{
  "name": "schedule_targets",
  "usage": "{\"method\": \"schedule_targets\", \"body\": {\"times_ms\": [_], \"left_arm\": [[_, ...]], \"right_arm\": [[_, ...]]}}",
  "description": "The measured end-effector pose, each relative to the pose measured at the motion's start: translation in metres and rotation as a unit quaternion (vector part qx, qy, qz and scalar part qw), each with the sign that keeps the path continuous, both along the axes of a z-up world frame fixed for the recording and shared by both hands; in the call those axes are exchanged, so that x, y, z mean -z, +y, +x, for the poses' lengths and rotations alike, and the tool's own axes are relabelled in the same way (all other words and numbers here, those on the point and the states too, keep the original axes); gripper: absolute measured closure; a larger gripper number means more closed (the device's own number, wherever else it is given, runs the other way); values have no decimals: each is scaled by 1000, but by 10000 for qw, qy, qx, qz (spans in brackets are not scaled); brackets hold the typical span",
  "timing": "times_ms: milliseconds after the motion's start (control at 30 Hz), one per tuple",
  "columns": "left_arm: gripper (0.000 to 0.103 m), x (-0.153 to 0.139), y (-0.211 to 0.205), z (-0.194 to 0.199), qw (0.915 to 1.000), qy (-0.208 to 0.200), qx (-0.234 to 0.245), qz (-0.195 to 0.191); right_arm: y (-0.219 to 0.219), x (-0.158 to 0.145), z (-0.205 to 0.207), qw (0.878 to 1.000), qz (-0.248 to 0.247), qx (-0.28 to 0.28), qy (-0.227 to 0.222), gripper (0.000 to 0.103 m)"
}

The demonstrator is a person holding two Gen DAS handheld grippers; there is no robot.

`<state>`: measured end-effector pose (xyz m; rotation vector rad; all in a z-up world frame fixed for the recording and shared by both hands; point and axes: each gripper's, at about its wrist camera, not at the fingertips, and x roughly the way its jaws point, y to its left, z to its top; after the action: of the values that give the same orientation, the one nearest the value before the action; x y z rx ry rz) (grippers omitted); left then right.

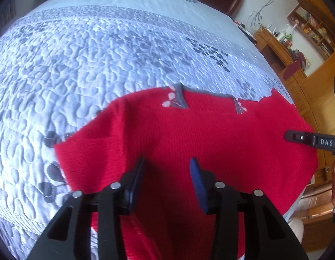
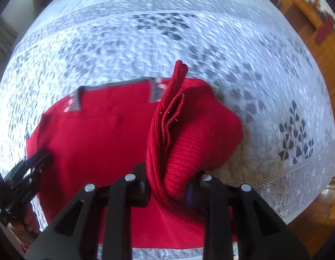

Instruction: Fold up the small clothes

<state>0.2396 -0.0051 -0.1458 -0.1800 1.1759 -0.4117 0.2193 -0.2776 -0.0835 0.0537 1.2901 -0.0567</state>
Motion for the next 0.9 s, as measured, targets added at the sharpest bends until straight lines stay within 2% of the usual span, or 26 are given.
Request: {"method": "schedule_targets", "body": {"times_ms": [100,233,400,533,667,767,833,900], "left_arm": [[61,-6,9,3,10000,-50,-3,-44],[59,-14,17,4,9987,-367,-27,363],[59,-17,40,13,9991,-220,-297,-214],[59,-28,50,13,9974,-409,-412,-422],[59,-27,55,14,9962,-302,-394,-722],[59,-23,55,16,9964,-230,-422,-697],[59,-19,56,18,9965,-171,-463,-673],[59,-17,57,18,9965,-137,-487,-673]], "right_arm": [[36,-5,0,9992,-148,-364,-42,81],[80,-6,0,9966,-207,-792,-48,81],[123,-3,-4,9926,-370,-1150,-109,81],[156,3,-6,9884,-474,-1433,-152,81],[182,18,-7,9833,-705,-1677,-102,80],[190,30,-9,9823,-576,-1783,27,72],[189,35,-11,9832,-215,-1812,92,60],[190,35,-14,9821,46,-1877,118,57]]}}
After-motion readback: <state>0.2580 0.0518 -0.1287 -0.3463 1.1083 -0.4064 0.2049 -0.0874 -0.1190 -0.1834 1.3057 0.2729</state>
